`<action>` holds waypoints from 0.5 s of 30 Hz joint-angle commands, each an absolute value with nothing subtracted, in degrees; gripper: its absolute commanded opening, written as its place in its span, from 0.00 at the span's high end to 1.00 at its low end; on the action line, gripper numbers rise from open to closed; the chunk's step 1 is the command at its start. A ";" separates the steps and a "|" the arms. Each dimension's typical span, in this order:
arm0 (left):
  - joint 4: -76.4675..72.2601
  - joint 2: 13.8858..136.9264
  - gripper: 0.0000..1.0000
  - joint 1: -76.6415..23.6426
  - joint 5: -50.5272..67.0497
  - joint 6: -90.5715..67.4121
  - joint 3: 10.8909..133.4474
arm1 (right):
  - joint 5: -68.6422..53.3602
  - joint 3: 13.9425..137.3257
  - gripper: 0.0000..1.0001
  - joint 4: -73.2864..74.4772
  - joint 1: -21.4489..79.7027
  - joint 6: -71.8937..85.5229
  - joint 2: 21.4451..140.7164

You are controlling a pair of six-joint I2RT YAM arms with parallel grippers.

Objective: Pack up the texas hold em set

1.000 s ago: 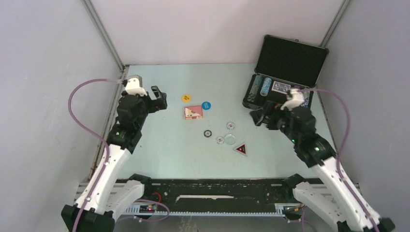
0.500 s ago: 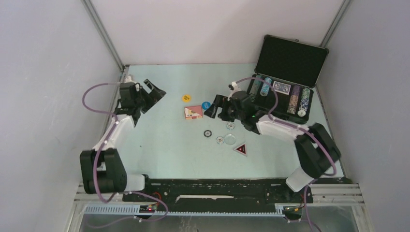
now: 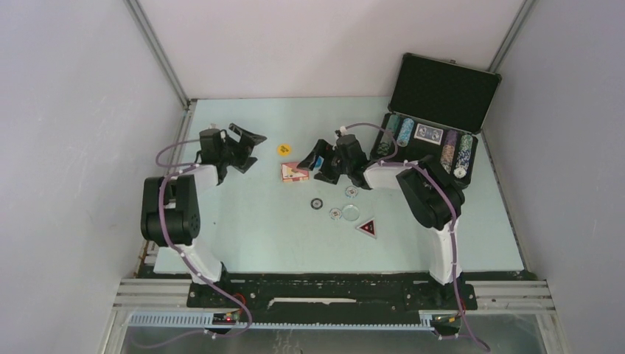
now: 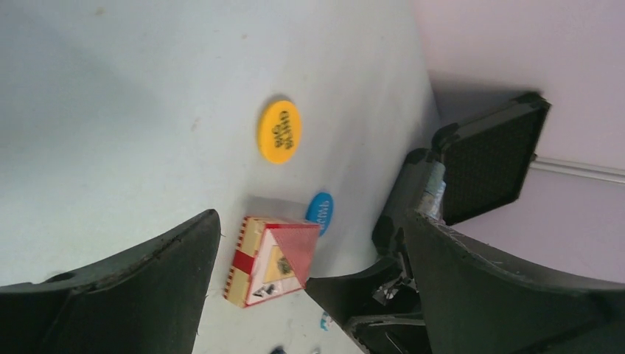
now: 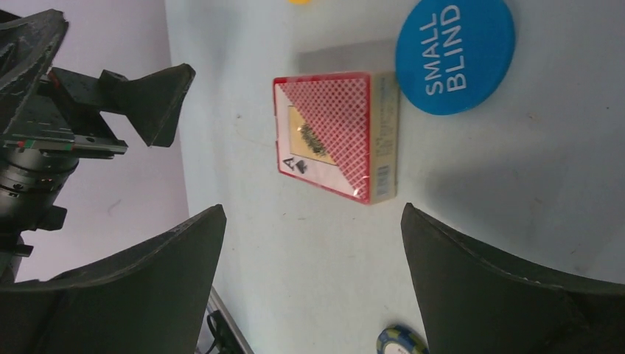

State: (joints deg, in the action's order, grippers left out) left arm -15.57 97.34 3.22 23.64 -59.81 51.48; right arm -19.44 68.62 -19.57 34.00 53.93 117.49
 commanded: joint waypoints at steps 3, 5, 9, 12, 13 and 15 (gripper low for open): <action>-19.04 104.04 0.00 2.79 24.60 -60.33 53.02 | -23.40 72.83 0.00 -22.74 32.61 55.53 121.95; -20.51 105.84 0.00 2.16 26.40 -61.86 53.19 | -24.44 74.00 0.00 -23.06 32.52 55.35 123.34; -24.63 108.56 0.00 -0.85 29.70 -64.48 53.84 | -25.46 76.41 0.00 -22.70 32.87 53.91 125.46; -26.64 110.08 0.00 -3.00 31.33 -66.96 54.07 | -26.24 77.23 0.00 -22.88 32.94 52.43 126.62; -28.08 110.22 0.00 -3.22 31.62 -67.95 53.61 | -26.90 77.21 0.00 -23.43 32.89 51.72 126.78; -29.59 110.56 0.00 -3.54 32.12 -68.91 53.09 | -28.90 77.26 0.00 -23.83 32.92 51.24 127.15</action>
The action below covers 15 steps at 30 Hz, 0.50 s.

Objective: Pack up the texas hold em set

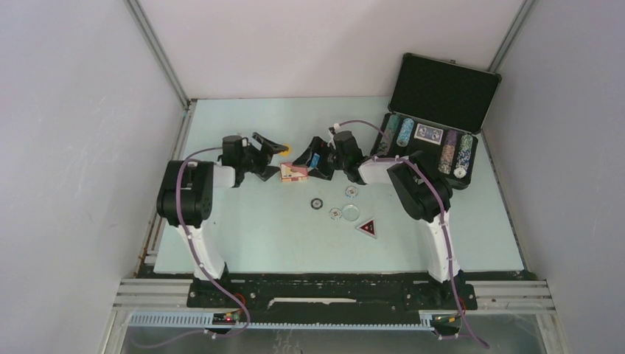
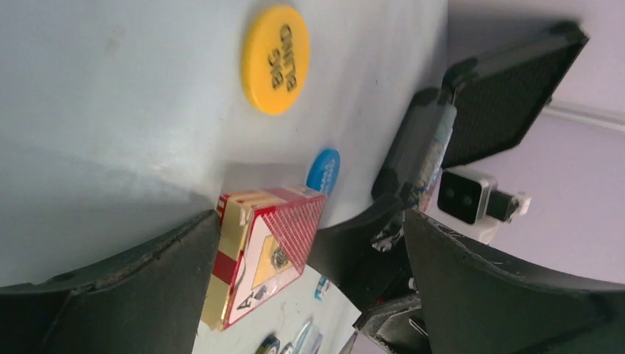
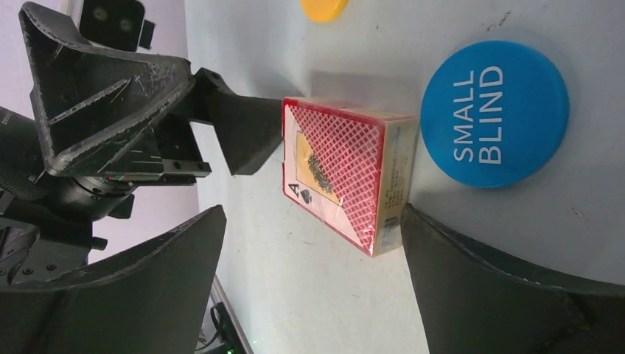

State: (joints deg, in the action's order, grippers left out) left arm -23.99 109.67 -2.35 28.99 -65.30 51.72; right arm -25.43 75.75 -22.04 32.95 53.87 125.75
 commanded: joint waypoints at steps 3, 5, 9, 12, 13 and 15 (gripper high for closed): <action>-29.69 110.10 0.00 -5.01 32.07 -69.42 52.61 | -30.46 77.26 0.00 -20.86 33.50 49.92 126.72; -30.66 110.08 0.00 -6.64 32.78 -70.59 52.62 | -30.56 76.21 0.00 -18.98 34.14 48.91 125.33; -31.58 107.79 0.00 -9.39 31.40 -72.30 49.21 | -28.96 68.61 0.00 -20.46 35.42 48.15 118.68; -31.86 104.49 0.00 -10.64 29.34 -74.01 44.91 | -26.52 63.91 0.01 -15.69 35.68 46.54 113.36; -31.76 103.51 0.00 -10.71 28.73 -74.85 43.48 | -25.54 62.77 0.00 -13.13 35.71 45.19 111.86; -31.83 101.93 0.00 -10.15 27.72 -76.69 40.88 | -23.49 61.28 0.00 -7.72 35.77 41.83 109.38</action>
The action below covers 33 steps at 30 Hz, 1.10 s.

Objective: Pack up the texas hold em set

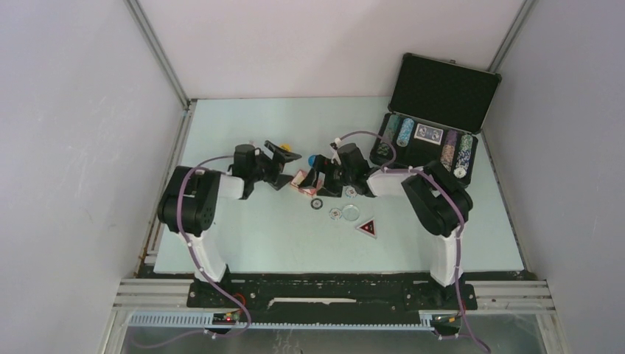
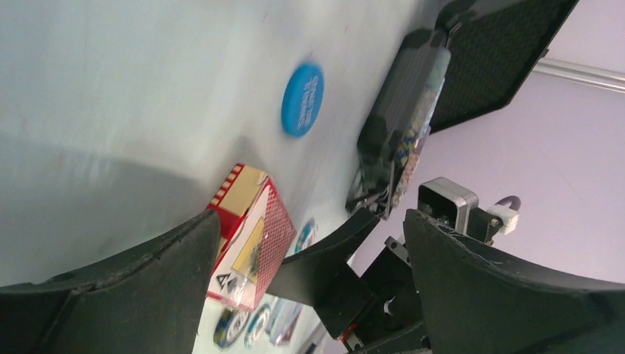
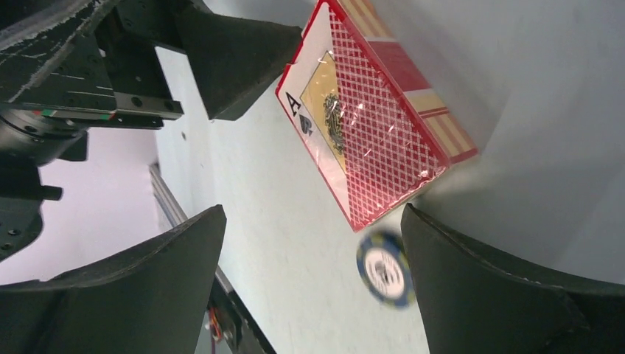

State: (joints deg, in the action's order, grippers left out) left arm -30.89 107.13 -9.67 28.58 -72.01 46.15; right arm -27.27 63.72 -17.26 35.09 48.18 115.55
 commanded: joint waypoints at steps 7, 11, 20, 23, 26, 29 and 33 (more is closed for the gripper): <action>-30.97 87.00 0.00 -3.60 24.77 -70.78 41.79 | -15.98 62.69 0.01 9.56 36.00 26.56 102.35; -28.12 77.73 0.00 -1.99 25.63 -65.48 44.12 | -10.51 66.33 0.01 14.93 37.52 20.42 100.20; -29.89 70.71 0.02 1.55 26.73 -64.45 43.85 | -2.80 86.58 0.00 28.64 40.88 4.09 112.06; -30.09 70.29 0.04 3.33 27.56 -65.32 44.06 | 2.05 93.37 0.00 31.36 42.98 0.36 116.57; -30.79 67.49 0.00 3.26 25.16 -64.80 41.90 | 5.35 96.76 0.00 31.78 45.20 -4.62 119.57; -30.95 66.22 0.00 3.84 24.81 -64.63 41.58 | 4.89 98.19 0.00 30.89 45.96 -7.43 121.28; -32.10 68.04 0.00 4.17 26.33 -66.48 41.72 | 2.28 99.76 0.00 30.22 45.37 -8.37 123.34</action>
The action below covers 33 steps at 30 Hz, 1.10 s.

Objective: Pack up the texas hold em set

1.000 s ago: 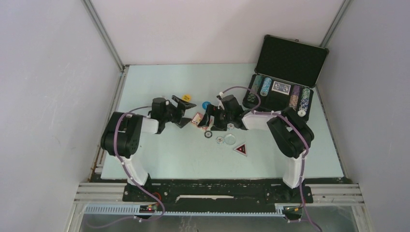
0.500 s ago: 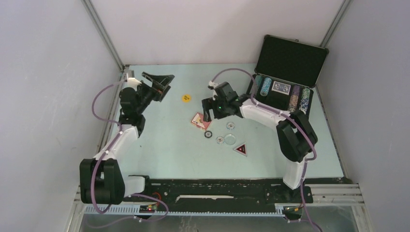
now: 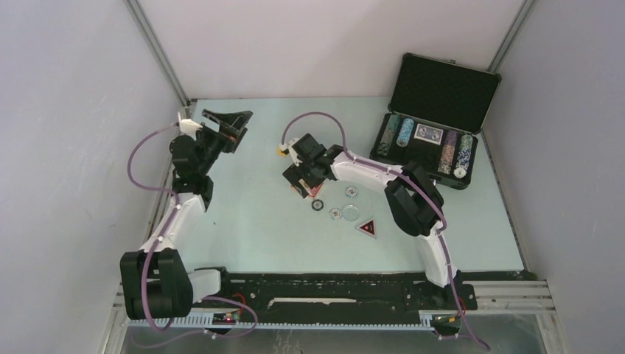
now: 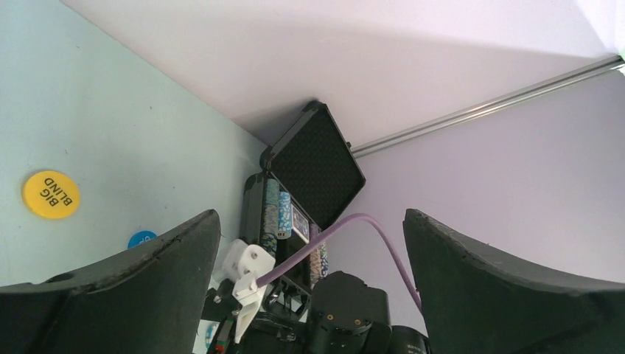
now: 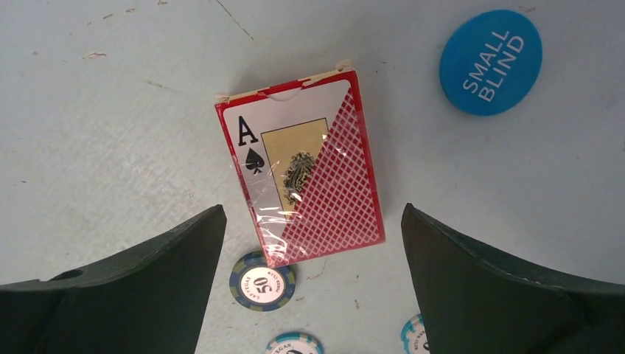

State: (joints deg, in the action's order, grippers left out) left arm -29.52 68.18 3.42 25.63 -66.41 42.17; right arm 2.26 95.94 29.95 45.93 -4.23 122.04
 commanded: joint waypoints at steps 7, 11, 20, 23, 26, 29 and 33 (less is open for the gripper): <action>-34.05 69.52 0.00 4.47 26.83 -67.98 41.09 | -2.53 103.08 0.00 30.78 45.43 -9.41 127.10; -34.15 69.52 0.00 4.98 26.89 -68.19 41.04 | -5.00 103.61 0.01 30.59 44.54 -9.33 127.70; -36.34 70.49 0.00 5.81 27.81 -70.26 40.63 | -3.39 104.56 0.09 30.71 44.99 -11.51 128.53; -36.96 70.53 0.00 5.90 28.23 -70.54 40.73 | -2.35 104.56 0.12 30.88 45.05 -12.04 129.25; -37.00 70.51 0.00 6.16 28.62 -70.09 41.19 | -0.86 104.55 0.14 30.85 45.50 -12.89 129.78; -37.05 70.66 0.00 6.67 28.92 -70.32 41.35 | -0.01 104.82 0.18 30.93 46.32 -13.98 129.97; -37.35 70.47 0.00 7.05 29.09 -70.57 41.32 | 1.50 105.70 0.20 31.49 46.70 -14.24 130.47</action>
State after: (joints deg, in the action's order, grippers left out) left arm -34.76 70.52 6.22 27.75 -70.08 41.93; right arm -1.50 102.85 31.16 46.19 -12.08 129.34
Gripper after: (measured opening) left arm 0.996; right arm 0.795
